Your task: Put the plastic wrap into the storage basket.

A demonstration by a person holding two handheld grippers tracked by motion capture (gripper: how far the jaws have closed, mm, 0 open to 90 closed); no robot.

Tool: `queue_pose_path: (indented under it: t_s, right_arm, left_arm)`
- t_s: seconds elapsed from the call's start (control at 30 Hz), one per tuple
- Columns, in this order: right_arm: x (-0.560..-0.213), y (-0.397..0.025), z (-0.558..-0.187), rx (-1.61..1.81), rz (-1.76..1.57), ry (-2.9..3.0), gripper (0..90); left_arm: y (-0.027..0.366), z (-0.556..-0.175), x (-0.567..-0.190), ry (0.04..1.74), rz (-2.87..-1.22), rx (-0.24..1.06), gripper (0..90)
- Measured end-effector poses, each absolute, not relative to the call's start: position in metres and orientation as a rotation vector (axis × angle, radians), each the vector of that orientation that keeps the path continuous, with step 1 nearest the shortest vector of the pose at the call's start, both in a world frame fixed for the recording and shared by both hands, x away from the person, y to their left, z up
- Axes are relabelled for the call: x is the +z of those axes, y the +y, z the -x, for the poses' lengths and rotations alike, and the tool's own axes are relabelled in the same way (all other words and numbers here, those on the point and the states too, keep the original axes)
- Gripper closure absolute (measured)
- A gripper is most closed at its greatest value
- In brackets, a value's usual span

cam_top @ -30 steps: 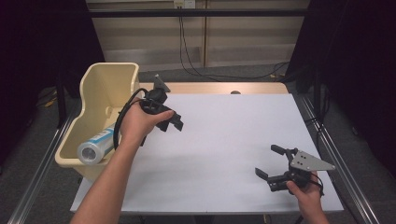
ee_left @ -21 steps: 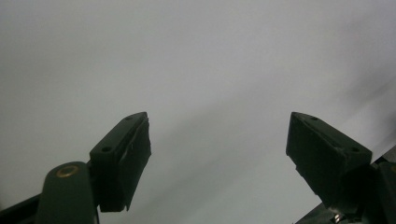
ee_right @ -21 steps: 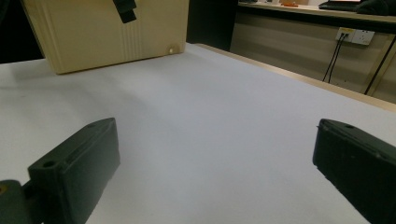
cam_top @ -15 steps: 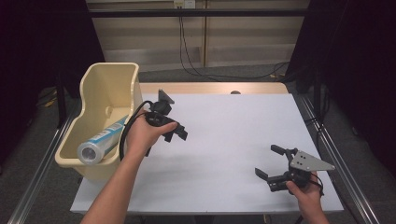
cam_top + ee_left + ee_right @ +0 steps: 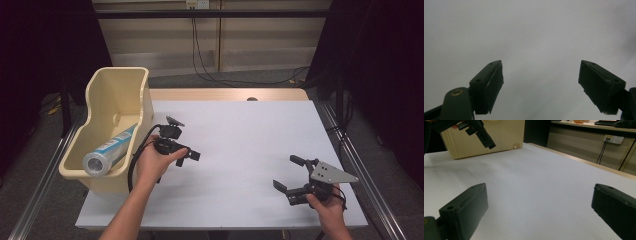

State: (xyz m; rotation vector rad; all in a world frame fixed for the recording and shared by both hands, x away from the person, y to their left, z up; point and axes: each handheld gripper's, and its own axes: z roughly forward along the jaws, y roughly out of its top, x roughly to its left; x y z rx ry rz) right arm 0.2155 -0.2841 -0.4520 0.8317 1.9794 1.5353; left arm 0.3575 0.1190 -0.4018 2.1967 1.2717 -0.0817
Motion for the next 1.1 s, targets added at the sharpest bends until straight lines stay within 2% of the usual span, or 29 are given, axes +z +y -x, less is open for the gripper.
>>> queue_pose_path:
  t_s: [0.37, 0.77, 1.1]
  right_arm:
    - [-0.452, -0.283, -0.215, 1.525, -0.825, 1.990, 0.4]
    - [-0.452, -0.283, -0.215, 1.526, -0.824, 1.990, 0.4]
    - [-0.452, -0.282, -0.215, 1.523, -0.822, 1.991, 0.4]
  left_arm:
    - [0.129, -0.340, -0.415, 1.122, -2.064, 0.123, 13.5]
    - [0.136, -0.317, -0.425, 0.908, -1.934, 0.347, 11.2]
    - [0.136, -0.312, -0.432, 0.858, -1.890, 0.387, 9.3]
